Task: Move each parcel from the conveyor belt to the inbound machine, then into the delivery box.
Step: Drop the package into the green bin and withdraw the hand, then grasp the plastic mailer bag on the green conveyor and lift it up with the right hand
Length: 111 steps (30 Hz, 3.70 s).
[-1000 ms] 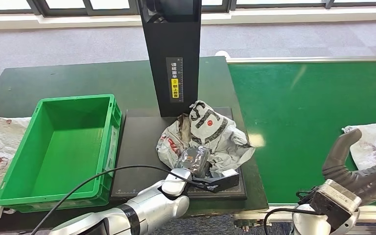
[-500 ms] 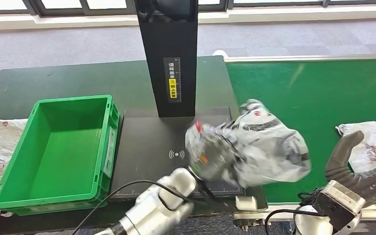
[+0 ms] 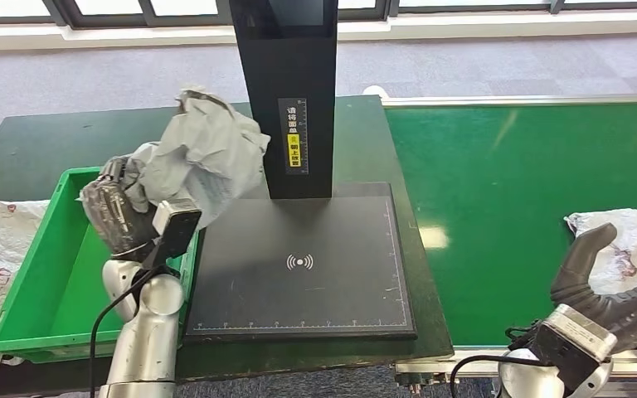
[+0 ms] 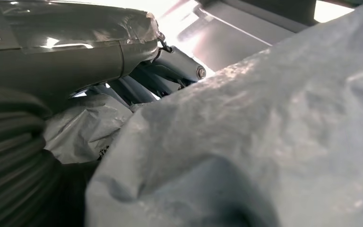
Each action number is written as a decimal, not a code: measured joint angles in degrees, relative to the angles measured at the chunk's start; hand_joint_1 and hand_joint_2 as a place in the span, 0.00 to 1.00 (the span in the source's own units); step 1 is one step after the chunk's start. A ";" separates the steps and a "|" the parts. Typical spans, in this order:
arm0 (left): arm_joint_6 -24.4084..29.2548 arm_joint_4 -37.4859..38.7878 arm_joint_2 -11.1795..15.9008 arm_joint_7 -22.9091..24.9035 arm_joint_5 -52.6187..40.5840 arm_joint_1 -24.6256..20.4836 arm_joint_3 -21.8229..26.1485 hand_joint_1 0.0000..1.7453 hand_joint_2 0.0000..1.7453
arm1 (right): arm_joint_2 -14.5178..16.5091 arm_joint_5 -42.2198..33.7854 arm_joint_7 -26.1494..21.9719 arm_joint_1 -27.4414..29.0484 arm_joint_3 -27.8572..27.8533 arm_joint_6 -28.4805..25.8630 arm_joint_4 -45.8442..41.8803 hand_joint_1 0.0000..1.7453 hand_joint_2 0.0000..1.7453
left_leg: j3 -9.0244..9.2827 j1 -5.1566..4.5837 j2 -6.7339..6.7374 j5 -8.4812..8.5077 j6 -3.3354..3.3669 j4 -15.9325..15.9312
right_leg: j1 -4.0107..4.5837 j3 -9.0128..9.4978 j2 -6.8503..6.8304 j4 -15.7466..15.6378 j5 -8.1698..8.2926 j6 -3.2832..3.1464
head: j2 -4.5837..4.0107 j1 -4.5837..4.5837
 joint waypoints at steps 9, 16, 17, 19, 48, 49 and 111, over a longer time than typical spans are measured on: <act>-0.05 3.59 -0.39 -7.59 -4.65 -3.33 18.32 1.00 1.00 | 0.00 0.18 0.00 0.09 -0.05 0.00 0.02 0.00 1.00 | 0.02 0.00 -0.04 -0.02 0.05 0.00 | 0.00 0.04 -0.10 -0.02 -0.02 0.03 | 0.00 0.01; -0.14 11.61 -0.82 -12.58 -12.15 -10.29 35.71 1.00 1.00 | 0.00 0.59 0.01 0.32 -0.05 0.00 0.19 0.00 1.00 | 0.08 -0.02 -0.07 -0.01 0.02 0.00 | -0.02 0.10 -0.14 0.00 -0.02 0.03 | 0.00 0.01; -0.14 12.24 -0.85 -12.62 -12.54 -11.07 37.21 1.00 1.00 | 0.00 0.63 0.01 0.31 -0.05 0.00 0.22 0.00 1.00 | 0.10 -0.02 -0.07 -0.01 0.02 0.00 | -0.02 0.12 -0.16 -0.01 -0.02 0.03 | 0.00 0.01; -0.14 13.23 -0.93 -12.65 -13.02 -12.32 39.50 0.90 1.00 | 0.00 0.67 0.01 0.31 -0.05 0.00 0.30 0.00 1.00 | 0.13 -0.03 -0.07 -0.02 0.03 0.00 | -0.03 0.15 -0.16 -0.01 -0.03 0.03 | 0.00 0.01; -0.12 15.60 -1.36 -12.50 3.03 -12.06 37.91 0.00 0.00 | 0.00 0.78 0.02 0.75 -0.94 0.00 0.67 0.00 1.00 | 0.66 -0.09 -0.03 -0.19 0.02 -0.03 | -0.10 0.63 -0.10 -0.01 -0.14 0.02 | 0.00 0.00; -0.12 14.74 -1.37 -12.63 4.72 -11.35 36.82 0.00 0.00 | 0.00 0.69 0.02 0.77 -1.10 0.00 0.73 0.00 1.00 | 0.67 -0.09 -0.05 -0.19 0.02 -0.03 | -0.10 0.65 -0.12 -0.02 -0.16 0.01 | 0.00 0.01; -28.90 -5.93 1.62 -12.96 63.79 12.99 -9.72 0.00 1.00 | -1.76 56.54 34.48 -15.35 -45.21 -0.06 43.23 0.00 1.00 | 0.39 -0.07 -0.83 -0.30 0.32 0.07 | -0.08 0.84 -0.90 -0.16 -0.43 0.25 | 0.00 -0.01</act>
